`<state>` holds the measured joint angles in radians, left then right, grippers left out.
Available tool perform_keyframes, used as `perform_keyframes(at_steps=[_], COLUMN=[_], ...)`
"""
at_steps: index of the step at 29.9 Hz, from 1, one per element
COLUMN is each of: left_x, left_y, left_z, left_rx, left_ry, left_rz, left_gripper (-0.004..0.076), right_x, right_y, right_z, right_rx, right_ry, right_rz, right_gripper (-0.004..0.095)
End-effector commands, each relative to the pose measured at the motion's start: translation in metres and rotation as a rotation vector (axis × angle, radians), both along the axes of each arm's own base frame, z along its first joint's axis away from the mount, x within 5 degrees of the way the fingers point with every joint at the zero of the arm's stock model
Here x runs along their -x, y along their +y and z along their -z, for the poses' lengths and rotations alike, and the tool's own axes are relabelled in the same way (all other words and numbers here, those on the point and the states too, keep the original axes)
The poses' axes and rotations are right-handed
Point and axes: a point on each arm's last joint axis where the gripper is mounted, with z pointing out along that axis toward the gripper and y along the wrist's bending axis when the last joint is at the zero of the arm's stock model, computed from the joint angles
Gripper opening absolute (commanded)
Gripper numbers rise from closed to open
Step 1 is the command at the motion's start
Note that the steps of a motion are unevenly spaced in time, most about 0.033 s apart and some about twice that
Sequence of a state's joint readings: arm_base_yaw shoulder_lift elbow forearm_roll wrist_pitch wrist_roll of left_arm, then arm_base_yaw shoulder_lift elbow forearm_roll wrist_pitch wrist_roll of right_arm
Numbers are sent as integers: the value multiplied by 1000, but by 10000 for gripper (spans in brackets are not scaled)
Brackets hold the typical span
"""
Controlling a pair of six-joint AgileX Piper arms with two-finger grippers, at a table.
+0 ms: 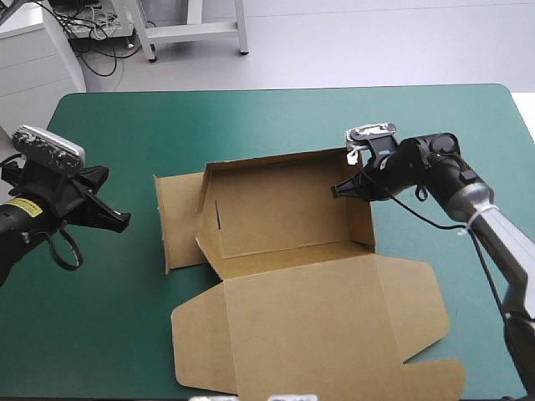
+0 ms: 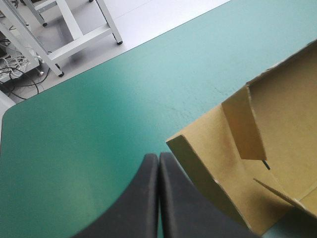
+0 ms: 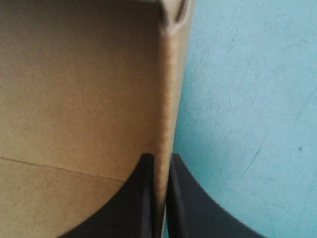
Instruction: Fold the box
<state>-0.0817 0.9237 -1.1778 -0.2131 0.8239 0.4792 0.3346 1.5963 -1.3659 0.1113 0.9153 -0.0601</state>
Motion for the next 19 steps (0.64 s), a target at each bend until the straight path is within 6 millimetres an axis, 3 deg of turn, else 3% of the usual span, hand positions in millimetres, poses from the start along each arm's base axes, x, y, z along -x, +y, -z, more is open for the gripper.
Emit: perform_keyframes(at_steps=[1, 5, 8, 11, 17, 19], left_x=[3, 3, 3, 4, 4, 4], left_y=[0, -1, -1, -2, -3, -3], left_z=[-16, -16, -16, -16, -16, -16], left_rx=[40, 42, 48, 60, 76, 76], left_ry=[-98, -98, -96, -95, -93, -93], left_rz=[-6, -5, -3, 1, 7, 7], left_gripper=[-26, -26, -26, -26, -26, -26], right_x=[-14, -31, -39, -45, -48, -46], right_y=[3, 9, 12, 14, 14, 12], right_z=[0, -6, -13, -21, -44, -55], right_rx=[20, 13, 11, 14, 21, 41], right_ry=[20, -1, -24, -43, -98, -99], right_rz=[-21, -22, -32, -49, -74, -86], right_gripper=[-22, -3, 80, 234, 679, 761])
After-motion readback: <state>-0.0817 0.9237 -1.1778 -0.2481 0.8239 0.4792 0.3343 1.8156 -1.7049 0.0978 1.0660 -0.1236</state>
